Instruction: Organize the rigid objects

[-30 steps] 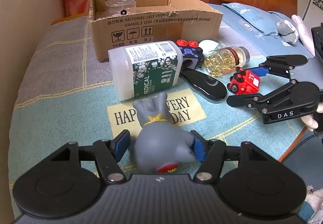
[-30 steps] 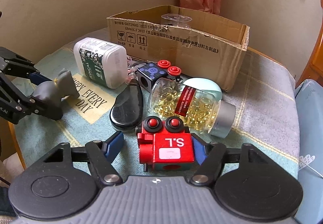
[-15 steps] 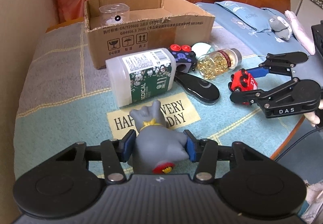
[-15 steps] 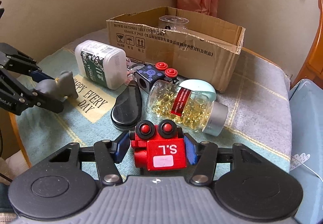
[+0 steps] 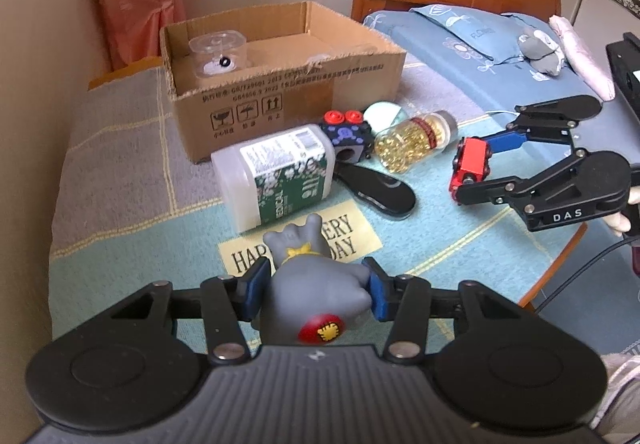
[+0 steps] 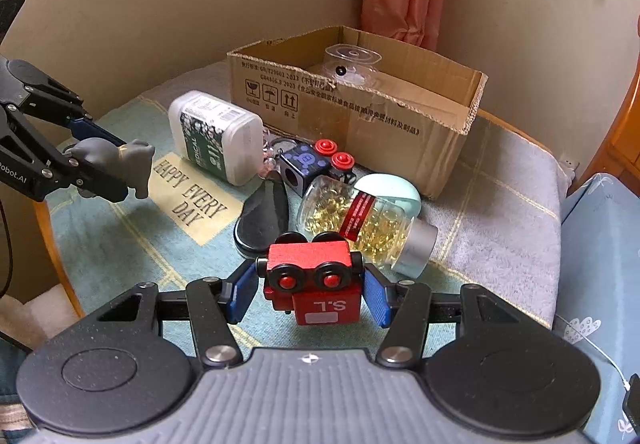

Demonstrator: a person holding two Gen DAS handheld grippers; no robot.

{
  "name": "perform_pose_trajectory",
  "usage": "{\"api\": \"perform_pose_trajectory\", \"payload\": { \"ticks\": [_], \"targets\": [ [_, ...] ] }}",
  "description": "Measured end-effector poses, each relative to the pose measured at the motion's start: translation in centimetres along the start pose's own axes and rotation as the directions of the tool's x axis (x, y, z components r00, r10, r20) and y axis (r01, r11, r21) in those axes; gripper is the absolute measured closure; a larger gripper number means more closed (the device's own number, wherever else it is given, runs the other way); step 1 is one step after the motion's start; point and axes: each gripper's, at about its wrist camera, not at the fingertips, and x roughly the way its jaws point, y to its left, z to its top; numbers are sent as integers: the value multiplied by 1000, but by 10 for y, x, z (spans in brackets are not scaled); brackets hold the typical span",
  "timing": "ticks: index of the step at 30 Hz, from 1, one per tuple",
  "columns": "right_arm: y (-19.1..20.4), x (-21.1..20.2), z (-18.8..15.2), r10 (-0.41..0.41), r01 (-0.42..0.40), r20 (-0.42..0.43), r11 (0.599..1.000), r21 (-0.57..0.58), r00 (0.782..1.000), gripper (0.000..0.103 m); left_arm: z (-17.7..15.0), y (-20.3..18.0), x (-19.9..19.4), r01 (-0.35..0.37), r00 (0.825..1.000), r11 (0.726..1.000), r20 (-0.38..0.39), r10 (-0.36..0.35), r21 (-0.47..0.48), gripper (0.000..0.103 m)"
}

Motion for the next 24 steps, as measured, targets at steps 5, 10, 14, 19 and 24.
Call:
{"api": "perform_pose_trajectory", "payload": {
  "ticks": [5,10,14,19,24],
  "targets": [
    [-2,-7,9,21,-21,7,1000,2,1000,42,15,-2,-11,5,999,1000,38,-6,20,55],
    [-8,-18,28,27,-27,32,1000,-6,999,42,43,-1,-18,-8,997,998,83,3,58,54],
    [-13,-23,47,24,-22,65,999,-25,998,42,70,3,-18,-26,993,997,115,17,76,54],
    [-23,-20,72,15,-12,88,999,-40,996,42,108,13,-8,-73,987,992,149,56,107,67],
    [-34,-12,95,6,-1,102,999,-44,995,42,146,28,9,-86,984,991,163,69,101,72]
  ]
}}
